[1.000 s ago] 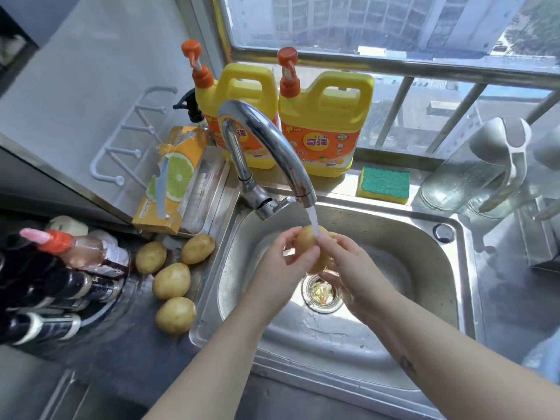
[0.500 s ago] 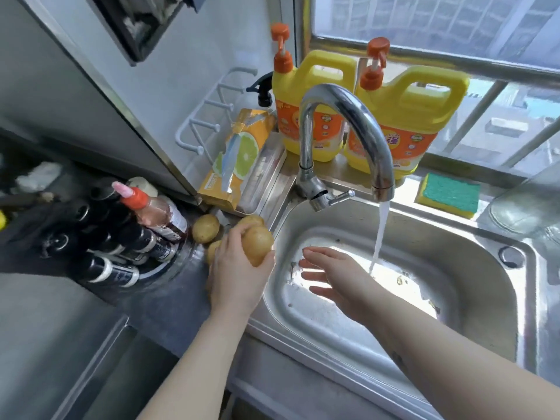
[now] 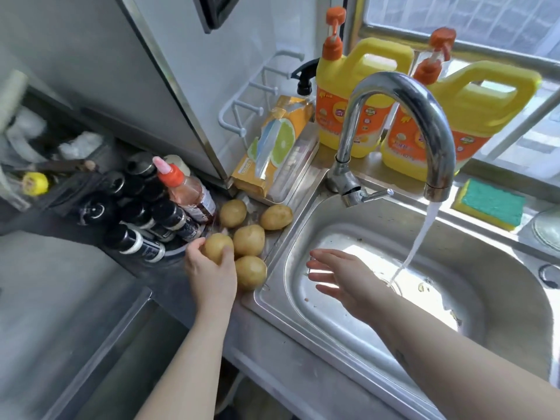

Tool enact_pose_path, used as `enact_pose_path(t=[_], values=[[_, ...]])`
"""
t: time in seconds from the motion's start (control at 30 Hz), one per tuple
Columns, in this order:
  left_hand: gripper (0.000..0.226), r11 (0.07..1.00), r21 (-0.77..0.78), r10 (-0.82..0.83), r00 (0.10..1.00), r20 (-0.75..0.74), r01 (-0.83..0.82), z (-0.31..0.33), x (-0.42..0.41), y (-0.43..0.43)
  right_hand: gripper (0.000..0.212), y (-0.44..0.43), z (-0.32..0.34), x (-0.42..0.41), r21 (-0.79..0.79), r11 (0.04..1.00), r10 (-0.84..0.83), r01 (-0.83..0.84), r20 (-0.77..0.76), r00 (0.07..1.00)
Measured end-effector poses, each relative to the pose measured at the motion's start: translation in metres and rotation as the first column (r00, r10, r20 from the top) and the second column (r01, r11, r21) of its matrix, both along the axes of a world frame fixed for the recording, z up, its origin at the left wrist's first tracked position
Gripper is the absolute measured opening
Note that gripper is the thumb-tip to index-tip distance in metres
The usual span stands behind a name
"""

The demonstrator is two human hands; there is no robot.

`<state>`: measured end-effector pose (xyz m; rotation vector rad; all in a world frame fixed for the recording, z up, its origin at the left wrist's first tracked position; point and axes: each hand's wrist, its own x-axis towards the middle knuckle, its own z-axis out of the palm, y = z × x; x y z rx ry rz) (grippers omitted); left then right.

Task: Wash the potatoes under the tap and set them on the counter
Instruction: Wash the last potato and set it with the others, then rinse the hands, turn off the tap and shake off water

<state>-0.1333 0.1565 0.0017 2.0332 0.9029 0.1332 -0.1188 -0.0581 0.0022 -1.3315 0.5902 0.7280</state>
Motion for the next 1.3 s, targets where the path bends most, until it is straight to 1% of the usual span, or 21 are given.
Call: enact_pose_path(t=[0.23,0.4,0.5,0.57,0.6,0.63,0.7,0.73,0.77,0.8,0.83,0.9,0.93,0.97,1.03,1.07,1.13,1.23,1.3], values=[[0.051,0.995,-0.075,0.067,0.995,-0.072,-0.072,-0.002,-0.003,0.003,0.023,0.0,-0.004,-0.002,-0.002,1.0,-0.006,0.006,-0.005,1.0],[0.062,0.999,-0.04,0.002,0.982,-0.187,-0.01,-0.006,-0.002,0.0,0.024,-0.003,-0.003,-0.001,-0.01,1.0,-0.017,0.017,-0.007,1.0],[0.067,1.0,-0.025,-0.014,0.981,-0.193,0.01,-0.004,-0.005,-0.006,0.023,-0.007,-0.001,-0.001,-0.016,1.0,-0.027,0.027,-0.004,1.0],[0.065,0.999,0.033,-0.027,0.985,-0.172,0.033,-0.001,-0.008,-0.012,0.02,-0.01,0.001,-0.001,-0.031,0.998,-0.054,0.054,0.011,0.998],[0.061,0.995,0.085,-0.036,0.987,-0.154,0.049,0.0,-0.01,-0.014,0.017,-0.012,0.002,-0.001,-0.041,0.995,-0.093,0.094,0.029,0.995],[0.056,0.984,0.163,-0.055,0.991,-0.124,0.075,0.002,-0.011,-0.017,0.015,-0.014,0.004,-0.001,-0.052,0.986,-0.154,0.157,0.051,0.987],[0.043,0.943,0.299,-0.155,0.988,-0.003,0.149,0.005,-0.012,-0.029,0.02,-0.022,0.007,0.001,-0.069,0.944,-0.316,0.322,0.088,0.945],[0.036,0.927,0.32,-0.234,0.969,0.076,0.198,0.006,-0.01,-0.038,0.025,-0.028,0.008,0.002,-0.072,0.913,-0.394,0.401,0.095,0.914],[0.027,0.917,0.296,-0.321,0.937,0.141,0.269,0.006,-0.007,-0.051,0.029,-0.034,0.009,0.003,-0.073,0.881,-0.461,0.468,0.093,0.882],[0.019,0.898,0.251,-0.408,0.896,0.174,0.36,0.009,-0.003,-0.068,0.032,-0.04,0.011,0.003,-0.071,0.85,-0.517,0.523,0.087,0.852],[0.014,0.864,0.19,-0.496,0.851,0.173,0.466,0.01,0.0,-0.086,0.033,-0.047,0.012,0.004,-0.068,0.822,-0.561,0.566,0.082,0.824],[0.019,0.75,0.036,-0.66,0.744,0.106,0.66,0.015,0.007,-0.126,0.031,-0.06,0.016,0.004,-0.066,0.779,-0.618,0.623,0.088,0.781],[0.023,0.69,-0.049,-0.72,0.691,0.065,0.723,0.016,0.011,-0.144,0.029,-0.066,0.019,0.004,-0.063,0.764,-0.635,0.642,0.096,0.766],[0.026,0.638,-0.099,-0.764,0.644,0.042,0.763,0.017,0.015,-0.159,0.029,-0.072,0.022,0.004,-0.061,0.754,-0.647,0.654,0.107,0.755],[0.028,0.573,-0.12,-0.814,0.58,0.028,0.811,0.016,0.027,-0.18,0.031,-0.085,0.025,0.003,-0.06,0.742,-0.656,0.667,0.141,0.742],[0.028,0.568,-0.123,-0.818,0.575,0.028,0.814,0.016,0.035,-0.186,0.032,-0.091,0.026,0.002,-0.064,0.745,-0.648,0.664,0.164,0.743],[0.029,0.587,-0.122,-0.805,0.593,0.022,0.8,0.018,0.053,-0.192,0.034,-0.103,0.028,-0.001,-0.098,0.767,-0.609,0.634,0.197,0.768],[0.035,0.597,-0.068,-0.8,0.599,0.012,0.799,0.02,0.076,-0.19,0.034,-0.112,0.029,-0.006,-0.144,0.795,-0.557,0.589,0.211,0.803],[0.036,0.59,-0.042,-0.806,0.591,0.016,0.806,0.02,0.086,-0.185,0.032,-0.111,0.029,-0.008,-0.143,0.813,-0.533,0.565,0.209,0.82]])
